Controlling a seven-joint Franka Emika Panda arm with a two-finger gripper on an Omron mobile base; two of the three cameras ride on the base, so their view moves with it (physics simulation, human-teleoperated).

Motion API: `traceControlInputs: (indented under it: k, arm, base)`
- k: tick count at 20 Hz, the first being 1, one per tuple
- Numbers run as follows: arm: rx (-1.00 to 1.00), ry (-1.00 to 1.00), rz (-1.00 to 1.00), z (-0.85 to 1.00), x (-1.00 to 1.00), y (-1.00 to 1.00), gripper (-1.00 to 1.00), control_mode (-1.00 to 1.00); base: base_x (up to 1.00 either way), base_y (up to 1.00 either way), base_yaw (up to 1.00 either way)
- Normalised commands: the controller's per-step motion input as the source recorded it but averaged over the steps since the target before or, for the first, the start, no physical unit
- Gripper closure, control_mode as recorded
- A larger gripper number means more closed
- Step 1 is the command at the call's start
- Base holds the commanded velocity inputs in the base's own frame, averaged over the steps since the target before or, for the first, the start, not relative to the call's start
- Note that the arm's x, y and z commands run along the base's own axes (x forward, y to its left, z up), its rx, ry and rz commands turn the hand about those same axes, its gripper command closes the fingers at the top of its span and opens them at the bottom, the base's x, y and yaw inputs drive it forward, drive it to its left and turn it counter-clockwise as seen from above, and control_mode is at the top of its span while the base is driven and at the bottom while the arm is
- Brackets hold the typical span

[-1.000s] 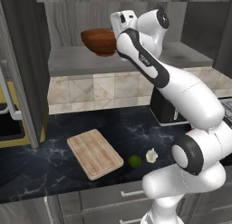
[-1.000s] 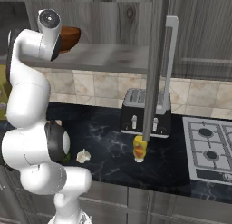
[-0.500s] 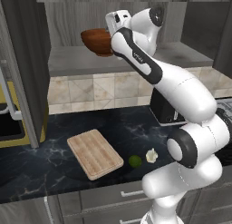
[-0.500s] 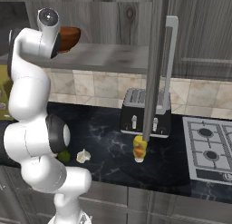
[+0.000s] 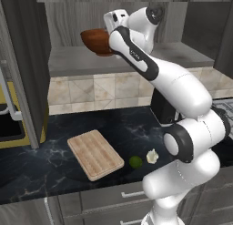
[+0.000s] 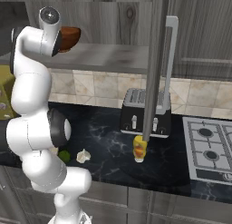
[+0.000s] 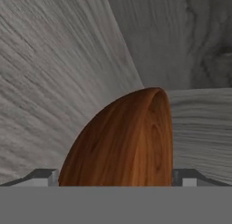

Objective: Open the cabinet. Place the bowl and condiment on the counter. Then place the lime and garlic on the cutting board.

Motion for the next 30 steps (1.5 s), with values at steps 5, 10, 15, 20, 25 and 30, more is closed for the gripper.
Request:
traceControlInputs:
  k: [5,10,15,20,25,30]
  arm:
    - [-0.03,0.05,0.00,-0.07,0.12,0.01,-1.00,-1.00]
    - [-0.08,0.10,0.00,-0.13,0.07,0.00,-1.00,-1.00]
    - [-0.08,0.08,0.00,-0.10,0.10,0.00,-1.00,-1.00]
    - [-0.08,0.06,0.00,-0.12,0.10,0.00,-1.00,-1.00]
    - [-0.08,0.07,0.00,-0.13,0.08,0.00,-1.00,-1.00]
    - [-0.08,0.06,0.00,-0.17,0.07,0.00,-1.00,-1.00]
  base:
    - [0.00,0.00,0.00]
    - [0.00,0.00,0.00]
    - [0.00,0.00,0.00]
    - [0.00,0.00,0.00]
    - [0.00,0.00,0.00]
    - [0.00,0.00,0.00]
